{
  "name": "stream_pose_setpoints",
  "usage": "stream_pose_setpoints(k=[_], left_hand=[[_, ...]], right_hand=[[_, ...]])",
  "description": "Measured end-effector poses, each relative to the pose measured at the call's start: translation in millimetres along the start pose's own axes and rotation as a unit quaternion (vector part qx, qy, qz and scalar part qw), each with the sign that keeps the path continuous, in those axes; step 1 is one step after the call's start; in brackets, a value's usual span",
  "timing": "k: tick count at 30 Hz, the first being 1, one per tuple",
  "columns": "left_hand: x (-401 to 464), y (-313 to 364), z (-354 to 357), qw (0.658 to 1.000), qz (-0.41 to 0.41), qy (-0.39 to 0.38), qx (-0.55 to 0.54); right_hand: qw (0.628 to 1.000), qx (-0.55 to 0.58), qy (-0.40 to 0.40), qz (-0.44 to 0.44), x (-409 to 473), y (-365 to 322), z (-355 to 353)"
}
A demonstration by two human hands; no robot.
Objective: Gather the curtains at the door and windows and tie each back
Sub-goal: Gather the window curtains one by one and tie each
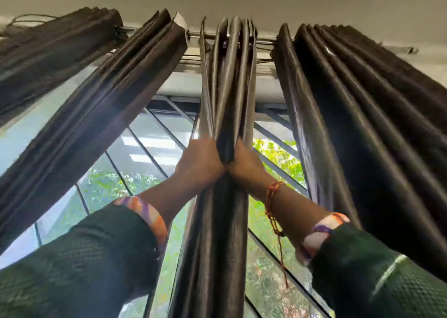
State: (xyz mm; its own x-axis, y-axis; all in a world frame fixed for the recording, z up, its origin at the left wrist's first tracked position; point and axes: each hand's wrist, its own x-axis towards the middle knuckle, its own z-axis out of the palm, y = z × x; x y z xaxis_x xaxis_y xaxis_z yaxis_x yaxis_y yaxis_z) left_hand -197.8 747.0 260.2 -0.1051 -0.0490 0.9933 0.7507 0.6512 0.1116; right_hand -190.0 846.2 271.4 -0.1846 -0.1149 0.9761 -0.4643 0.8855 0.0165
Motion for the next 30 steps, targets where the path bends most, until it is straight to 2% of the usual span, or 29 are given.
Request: stream_pose_setpoints(k=[5,10,14,17,20,25,27,30], left_hand=[[-3.3,11.0,0.5,1.000,-0.024,0.012,0.005],[-9.3,13.4,-4.3,0.997,-0.053,0.009,-0.057],[-18.8,13.5,-9.0,0.996,-0.034,-0.049,-0.072],[-23.7,14.4,-19.3,0.981,-0.030,-0.116,-0.155],[-28.4,20.6,-27.0,0.961,-0.019,-0.178,-0.211],[-10.7,7.5,-48.0,0.943,0.048,-0.303,-0.132],[4.8,-7.0,-58.2,0.951,0.044,-0.288,-0.105],[24.1,-19.6,-70.2,0.974,0.018,-0.208,-0.086]], right_hand=[[0.999,0.020,0.033,0.009,-7.9,10.4,-38.1],[0.999,-0.012,0.028,0.026,-3.8,10.4,-58.3],[0.999,-0.040,0.005,-0.015,15.0,-8.4,-61.5],[0.998,-0.051,-0.026,-0.017,32.7,-31.1,-52.9],[0.997,-0.078,-0.006,-0.012,49.3,-48.9,-35.8],[0.976,-0.212,0.041,-0.011,77.3,-54.4,-15.6],[0.977,-0.206,0.053,-0.011,84.5,-45.3,-17.9],[0.990,-0.092,0.102,0.046,89.4,-12.5,-52.2]])
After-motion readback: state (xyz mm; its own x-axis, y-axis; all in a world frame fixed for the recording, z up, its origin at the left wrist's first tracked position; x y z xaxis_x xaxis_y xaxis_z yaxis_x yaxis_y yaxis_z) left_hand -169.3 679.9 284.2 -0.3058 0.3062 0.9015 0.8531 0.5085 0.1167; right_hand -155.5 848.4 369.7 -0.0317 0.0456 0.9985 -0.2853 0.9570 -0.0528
